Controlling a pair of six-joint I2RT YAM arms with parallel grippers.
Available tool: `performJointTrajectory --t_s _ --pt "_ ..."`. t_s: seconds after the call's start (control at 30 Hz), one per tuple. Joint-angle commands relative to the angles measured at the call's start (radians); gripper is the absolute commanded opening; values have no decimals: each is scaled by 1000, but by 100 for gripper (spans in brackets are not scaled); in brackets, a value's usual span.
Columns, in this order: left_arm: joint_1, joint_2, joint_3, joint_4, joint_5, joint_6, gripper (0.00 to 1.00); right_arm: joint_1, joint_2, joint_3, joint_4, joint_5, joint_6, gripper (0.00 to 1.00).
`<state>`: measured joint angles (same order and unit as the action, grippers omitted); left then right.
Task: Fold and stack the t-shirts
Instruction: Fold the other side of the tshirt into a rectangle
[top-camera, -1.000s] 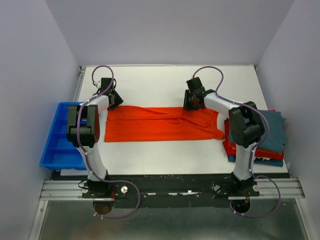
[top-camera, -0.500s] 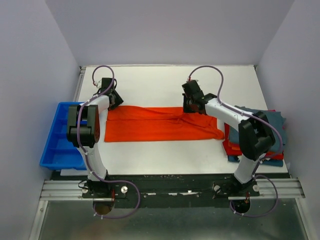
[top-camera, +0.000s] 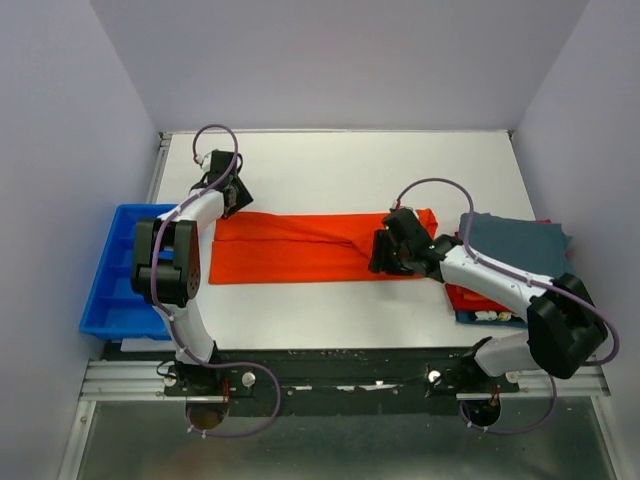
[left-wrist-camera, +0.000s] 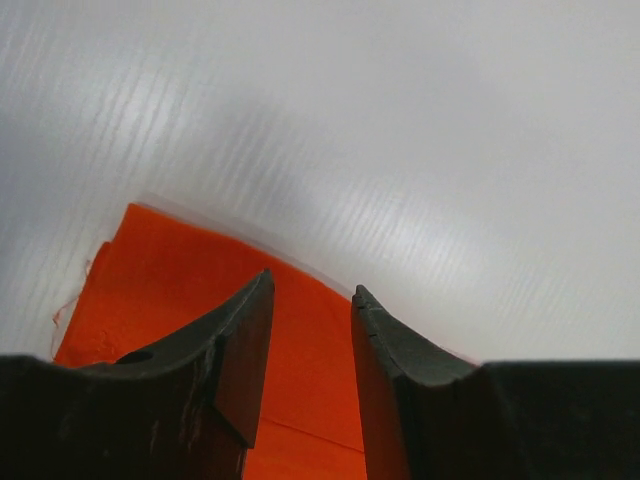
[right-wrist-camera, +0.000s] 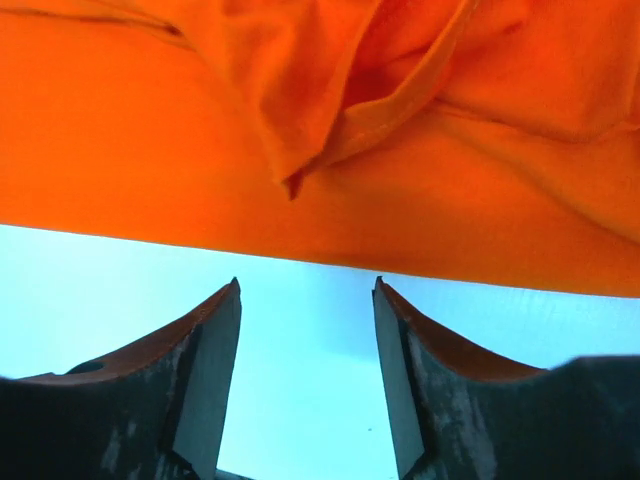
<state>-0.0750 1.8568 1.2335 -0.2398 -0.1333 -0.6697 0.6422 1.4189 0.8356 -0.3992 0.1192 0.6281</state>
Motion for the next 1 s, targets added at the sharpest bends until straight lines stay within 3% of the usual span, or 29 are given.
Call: performJointTrajectory --t_s 0.0,0.3,0.5,0.67,0.8,0.97 --pt "-54 -71 6 -44 -54 25 49 4 -84 39 36 -1 -4 65" --pt "-115 -123 -72 -38 -13 13 47 -47 95 304 -24 155 -94 57" --pt "-233 -159 -111 69 133 47 47 -173 261 430 -108 116 -33 51" --pt "-377 -171 -108 138 214 117 56 -272 210 335 -37 40 -2 50" --pt "-480 -156 -71 157 233 148 57 -308 158 266 23 31 -18 50" --pt "-609 -91 29 109 201 200 57 -334 215 284 36 -39 -39 50"
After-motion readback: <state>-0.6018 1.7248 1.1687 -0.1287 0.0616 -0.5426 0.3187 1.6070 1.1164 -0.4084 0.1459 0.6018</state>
